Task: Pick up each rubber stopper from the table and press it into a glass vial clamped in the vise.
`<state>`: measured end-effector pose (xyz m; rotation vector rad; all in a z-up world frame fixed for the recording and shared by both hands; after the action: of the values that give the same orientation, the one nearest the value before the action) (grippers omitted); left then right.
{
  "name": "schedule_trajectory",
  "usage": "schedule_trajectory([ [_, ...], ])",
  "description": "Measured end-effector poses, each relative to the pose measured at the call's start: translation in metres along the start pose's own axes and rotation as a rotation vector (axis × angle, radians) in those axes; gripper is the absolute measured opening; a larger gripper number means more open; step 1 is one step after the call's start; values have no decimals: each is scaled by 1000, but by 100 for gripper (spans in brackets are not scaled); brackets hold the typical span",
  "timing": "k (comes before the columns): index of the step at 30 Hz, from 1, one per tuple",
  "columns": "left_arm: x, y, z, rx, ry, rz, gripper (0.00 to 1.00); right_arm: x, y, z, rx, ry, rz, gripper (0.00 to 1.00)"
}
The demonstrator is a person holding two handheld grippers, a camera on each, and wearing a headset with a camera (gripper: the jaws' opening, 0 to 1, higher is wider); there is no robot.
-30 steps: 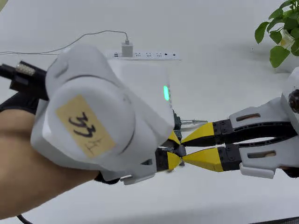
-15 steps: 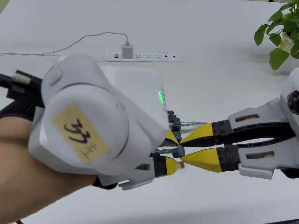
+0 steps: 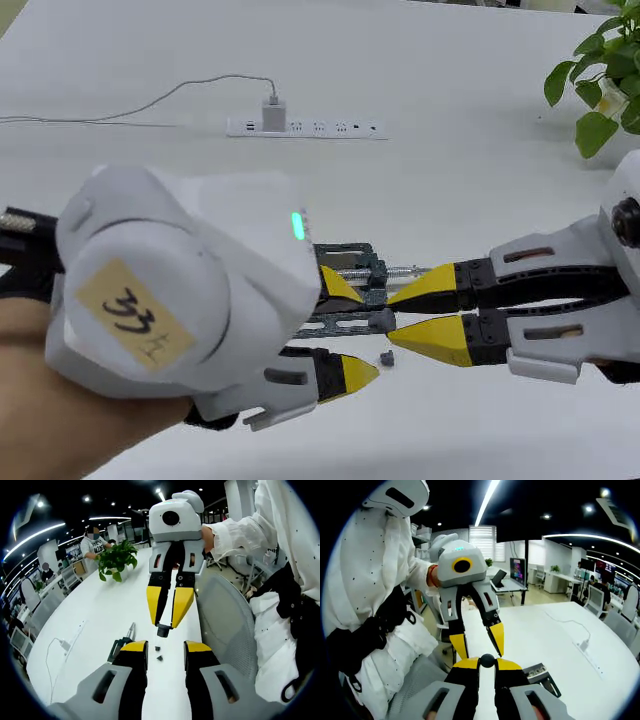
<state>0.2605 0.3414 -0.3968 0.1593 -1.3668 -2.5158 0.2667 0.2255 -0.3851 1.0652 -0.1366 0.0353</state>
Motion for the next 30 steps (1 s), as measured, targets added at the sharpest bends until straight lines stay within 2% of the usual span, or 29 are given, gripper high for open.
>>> schedule_trajectory([
  [7,-2,-10,0,29,20,29,37,2,0,0,1,-11,-13,5],
  [15,-7,-22,2,72,45,95,49,9,-1,-1,3,-26,-33,5],
  [25,-18,-39,8,103,91,123,66,21,-1,-6,-3,-47,-61,5],
  [30,-22,-46,9,109,103,124,72,28,0,-11,-13,-53,-70,5],
])
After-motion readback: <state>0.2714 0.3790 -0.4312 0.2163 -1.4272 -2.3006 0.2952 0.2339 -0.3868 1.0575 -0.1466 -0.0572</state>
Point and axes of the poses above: the centre of the closed fingertips' face, and the gripper's own axes: z roughly backward along the fingers, x roughly to its right, y roughly out of its top, the point moved 7 cm from there along z, roughly backward along the fingers, and after that the axes turned 9 degrees about z, right-handed, at the moved point
